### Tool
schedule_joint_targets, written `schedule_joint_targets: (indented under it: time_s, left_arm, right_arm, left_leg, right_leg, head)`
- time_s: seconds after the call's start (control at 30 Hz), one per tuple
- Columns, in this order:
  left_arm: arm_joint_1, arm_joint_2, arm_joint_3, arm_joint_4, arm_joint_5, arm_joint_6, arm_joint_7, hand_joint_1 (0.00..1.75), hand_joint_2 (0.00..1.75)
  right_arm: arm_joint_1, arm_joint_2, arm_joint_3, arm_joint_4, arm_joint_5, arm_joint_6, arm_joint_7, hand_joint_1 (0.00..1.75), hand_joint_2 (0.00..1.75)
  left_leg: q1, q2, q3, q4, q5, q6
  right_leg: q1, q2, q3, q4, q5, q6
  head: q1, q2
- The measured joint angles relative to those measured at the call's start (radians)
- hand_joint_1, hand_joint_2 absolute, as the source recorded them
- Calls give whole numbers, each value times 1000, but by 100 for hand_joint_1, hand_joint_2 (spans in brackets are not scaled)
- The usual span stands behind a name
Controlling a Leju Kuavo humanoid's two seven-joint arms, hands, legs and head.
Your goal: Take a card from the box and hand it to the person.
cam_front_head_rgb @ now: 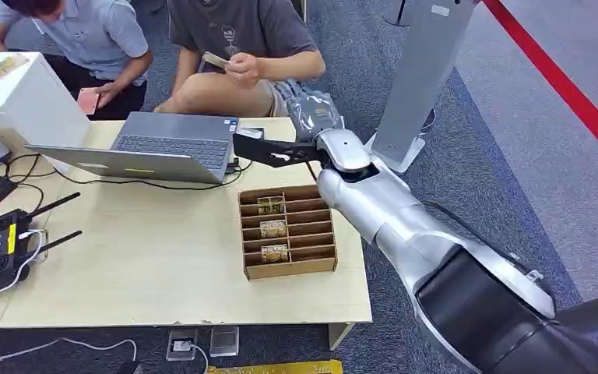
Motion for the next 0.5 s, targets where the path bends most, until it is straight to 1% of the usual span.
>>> schedule_joint_targets:
  time_s: [0.1,0.13,0.23,0.3,0.33,0.37,0.47,0.5]
  left_arm:
    - [1,0,0,0,10,2,3,0,175]
    - [1,0,0,0,12,2,7,0,175]
    - [6,2,0,0,22,3,22,0,175]
    - [6,2,0,0,29,6,33,0,175]
    - [7,3,0,0,31,8,35,0,175]
    - [8,3,1,0,31,9,35,0,175]
    - [16,6,1,0,31,10,26,0,175]
    - [18,6,1,0,31,11,24,0,175]
  right_arm:
    - [-7,-10,-30,-2,-86,-53,-55,0,175]
    - [-8,-19,-46,-9,-129,-66,-84,0,175]
    - [-5,-59,-103,-58,-240,-70,-150,0,175]
    - [12,-95,-139,-112,-309,-61,-163,0,175]
    - [34,-116,-163,-168,-357,-48,-154,0,175]
    - [62,-142,-183,-230,-399,-29,-128,0,175]
    - [186,-241,-253,-473,-532,45,-39,0,175]
    - [231,-276,-280,-553,-565,67,-20,0,175]
  left_leg:
    - [0,0,0,0,0,0]
    - [0,0,0,0,0,0]
    - [0,0,0,0,0,0]
    - [0,0,2,1,0,0]
    - [0,0,2,1,0,0]
    - [0,0,3,1,0,0]
    - [0,-1,3,1,0,0]
    - [0,-2,2,1,-1,1]
  right_leg:
    - [0,0,0,0,0,0]
    - [0,0,0,0,0,0]
    - [0,0,0,0,0,0]
    - [0,0,1,-1,0,0]
    - [0,-1,2,-1,0,0]
    - [0,-1,2,-1,0,0]
    - [0,-2,3,-2,0,0]
    - [0,-2,3,-2,0,0]
  head:
    - [0,0]
    - [-1,0]
    - [1,0]
    - [0,0]
    - [0,0]
    - [0,0]
    - [0,0]
    - [1,0]
